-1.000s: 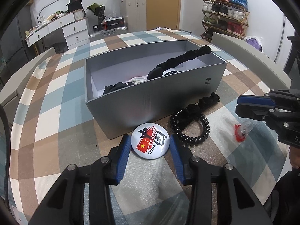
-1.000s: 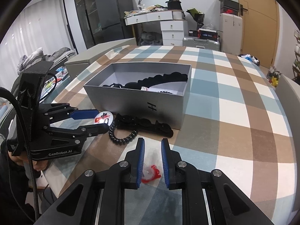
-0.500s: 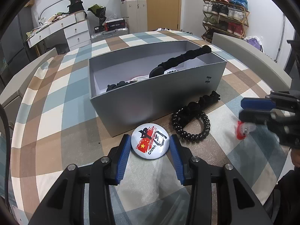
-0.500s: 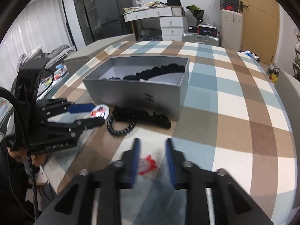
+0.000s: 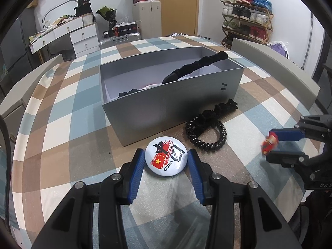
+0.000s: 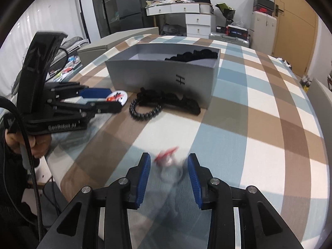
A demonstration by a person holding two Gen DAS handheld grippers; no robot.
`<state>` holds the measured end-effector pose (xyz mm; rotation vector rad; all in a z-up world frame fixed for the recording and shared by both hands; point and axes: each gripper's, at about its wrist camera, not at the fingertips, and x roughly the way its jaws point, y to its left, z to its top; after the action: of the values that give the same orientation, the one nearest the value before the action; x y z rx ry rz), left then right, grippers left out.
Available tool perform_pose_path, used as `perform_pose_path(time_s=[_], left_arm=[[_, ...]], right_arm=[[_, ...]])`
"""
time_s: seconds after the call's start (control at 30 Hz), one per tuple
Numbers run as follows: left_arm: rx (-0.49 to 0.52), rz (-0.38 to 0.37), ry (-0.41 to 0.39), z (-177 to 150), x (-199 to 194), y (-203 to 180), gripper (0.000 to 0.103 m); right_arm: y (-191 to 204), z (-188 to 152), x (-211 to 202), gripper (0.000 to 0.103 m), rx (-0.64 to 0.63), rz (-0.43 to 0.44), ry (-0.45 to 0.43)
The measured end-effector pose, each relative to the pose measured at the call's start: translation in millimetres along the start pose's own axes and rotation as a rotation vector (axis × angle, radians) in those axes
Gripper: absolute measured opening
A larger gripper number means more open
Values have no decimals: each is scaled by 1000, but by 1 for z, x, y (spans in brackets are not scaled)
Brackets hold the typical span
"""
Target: Organize jewelry
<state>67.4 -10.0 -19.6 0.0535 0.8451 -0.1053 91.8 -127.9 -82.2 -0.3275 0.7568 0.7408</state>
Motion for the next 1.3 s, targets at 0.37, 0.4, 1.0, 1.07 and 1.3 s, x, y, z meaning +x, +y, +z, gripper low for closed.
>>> perform_pose_path(time_s=[0.37,0.4,1.0,1.07,1.3], left_arm=[[17,9,-19,0,-2,-4,37],[17,8,-21,0,-3,-4,37],[-25,16,-126,14,-24,5,37],[-45,16,-142,18,-28,8,37],[-98,24,-193,29,-34,22,37]], right_arm=[[5,2,4,18,-37,-51,-11],[4,2,4,17,-38,-46,-13],[1,35,-27,17,25,8,-208],[0,42,-29,17,37,21,-227],[-7,67,-36,17,81,58,-272]])
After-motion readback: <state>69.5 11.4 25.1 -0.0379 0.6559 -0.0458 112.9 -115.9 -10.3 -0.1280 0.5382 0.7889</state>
